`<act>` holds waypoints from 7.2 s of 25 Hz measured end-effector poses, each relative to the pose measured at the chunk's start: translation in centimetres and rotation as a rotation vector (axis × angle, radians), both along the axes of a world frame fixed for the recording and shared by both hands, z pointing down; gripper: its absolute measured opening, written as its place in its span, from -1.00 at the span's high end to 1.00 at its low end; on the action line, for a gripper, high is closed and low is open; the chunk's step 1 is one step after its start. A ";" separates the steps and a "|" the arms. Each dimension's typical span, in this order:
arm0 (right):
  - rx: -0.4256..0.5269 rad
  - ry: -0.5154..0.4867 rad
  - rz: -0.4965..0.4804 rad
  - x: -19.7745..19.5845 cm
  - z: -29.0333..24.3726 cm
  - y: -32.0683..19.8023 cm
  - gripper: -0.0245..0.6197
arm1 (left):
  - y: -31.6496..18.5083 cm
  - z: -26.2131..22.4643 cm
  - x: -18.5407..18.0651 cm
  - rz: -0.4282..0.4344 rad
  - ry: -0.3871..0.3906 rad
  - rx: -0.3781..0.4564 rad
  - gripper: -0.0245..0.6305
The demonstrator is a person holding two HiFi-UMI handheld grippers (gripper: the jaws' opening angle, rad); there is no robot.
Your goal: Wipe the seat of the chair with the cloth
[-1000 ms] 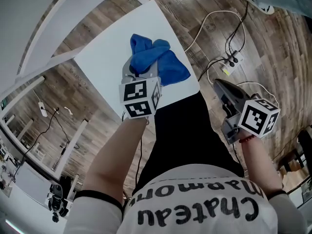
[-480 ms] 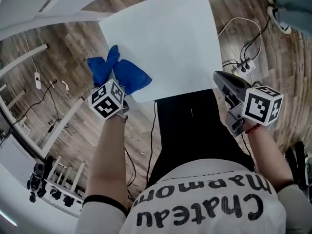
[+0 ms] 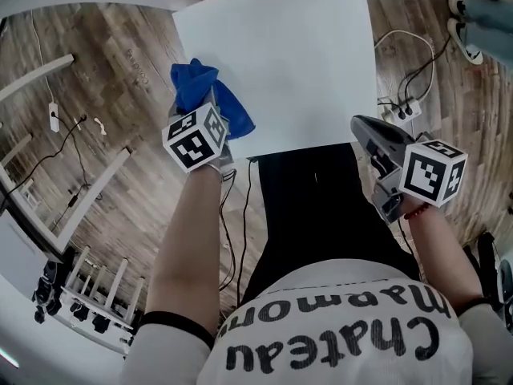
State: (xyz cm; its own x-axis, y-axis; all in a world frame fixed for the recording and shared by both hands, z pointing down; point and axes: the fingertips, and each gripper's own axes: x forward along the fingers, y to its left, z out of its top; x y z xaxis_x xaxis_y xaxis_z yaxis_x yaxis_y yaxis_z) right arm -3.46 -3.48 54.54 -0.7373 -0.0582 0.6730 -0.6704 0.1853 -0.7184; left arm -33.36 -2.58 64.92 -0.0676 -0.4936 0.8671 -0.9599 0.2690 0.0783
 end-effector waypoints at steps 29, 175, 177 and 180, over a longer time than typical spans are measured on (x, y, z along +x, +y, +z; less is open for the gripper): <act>-0.003 -0.003 0.435 15.5 0.0 0.8 0.89 | -11.8 -1.0 26.0 0.335 0.163 0.177 0.51; -0.026 0.005 0.401 23.0 1.0 13.1 0.89 | 4.5 0.4 28.5 0.191 -0.038 0.045 0.54; -0.030 0.001 0.415 23.6 1.1 13.3 0.89 | 4.0 0.4 30.6 0.235 -0.022 0.050 0.54; -0.032 0.000 0.436 24.7 1.0 13.2 0.89 | 3.2 0.2 33.4 0.308 -0.005 0.062 0.54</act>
State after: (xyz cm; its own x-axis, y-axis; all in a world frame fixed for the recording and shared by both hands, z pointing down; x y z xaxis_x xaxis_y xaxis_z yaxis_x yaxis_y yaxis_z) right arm 21.26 9.76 55.58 -0.6484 -0.3428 0.6798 -0.6812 -0.1376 -0.7191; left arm 0.00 0.64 65.13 0.0889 -0.5432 0.8349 -0.9960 -0.0400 0.0801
